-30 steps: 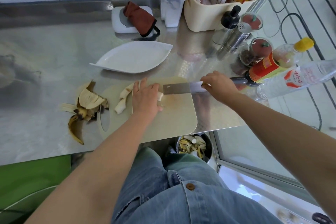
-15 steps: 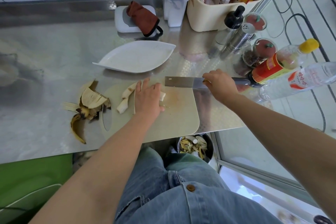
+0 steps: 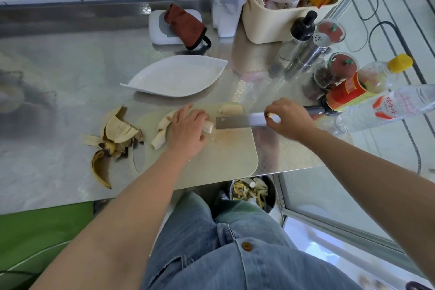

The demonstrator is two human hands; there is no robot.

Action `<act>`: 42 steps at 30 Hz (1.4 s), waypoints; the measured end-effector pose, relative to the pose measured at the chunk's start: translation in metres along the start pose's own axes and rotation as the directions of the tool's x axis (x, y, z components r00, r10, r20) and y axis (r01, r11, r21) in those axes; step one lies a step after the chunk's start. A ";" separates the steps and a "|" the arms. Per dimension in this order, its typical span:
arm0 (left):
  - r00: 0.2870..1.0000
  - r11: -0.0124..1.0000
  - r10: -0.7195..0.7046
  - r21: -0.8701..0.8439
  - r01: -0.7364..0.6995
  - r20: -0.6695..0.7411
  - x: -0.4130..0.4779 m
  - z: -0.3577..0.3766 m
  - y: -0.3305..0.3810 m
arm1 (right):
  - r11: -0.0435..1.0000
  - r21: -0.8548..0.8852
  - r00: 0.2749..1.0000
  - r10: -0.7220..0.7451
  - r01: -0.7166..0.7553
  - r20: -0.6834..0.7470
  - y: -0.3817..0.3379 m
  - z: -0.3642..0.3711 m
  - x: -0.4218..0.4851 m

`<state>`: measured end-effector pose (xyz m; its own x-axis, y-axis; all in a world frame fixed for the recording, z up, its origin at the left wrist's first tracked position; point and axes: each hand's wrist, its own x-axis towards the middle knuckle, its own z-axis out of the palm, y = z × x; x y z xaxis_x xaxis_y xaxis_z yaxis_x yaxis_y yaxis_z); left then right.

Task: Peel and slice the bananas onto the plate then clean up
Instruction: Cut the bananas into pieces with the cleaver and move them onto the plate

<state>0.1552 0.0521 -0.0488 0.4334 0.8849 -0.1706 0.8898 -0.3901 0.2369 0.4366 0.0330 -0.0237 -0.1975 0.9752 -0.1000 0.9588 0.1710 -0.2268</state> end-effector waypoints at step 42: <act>0.973 0.993 -0.114 -0.057 0.104 -0.201 -0.055 0.031 0.047 | 0.984 0.152 0.986 0.066 -0.089 0.152 -0.087 0.023 -0.068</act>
<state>0.1778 -0.0235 -0.0582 0.2917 0.9565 -0.0004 0.9204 -0.2806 0.2722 0.3623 -0.0517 -0.0199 -0.1631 0.9514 -0.2611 0.9302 0.0601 -0.3621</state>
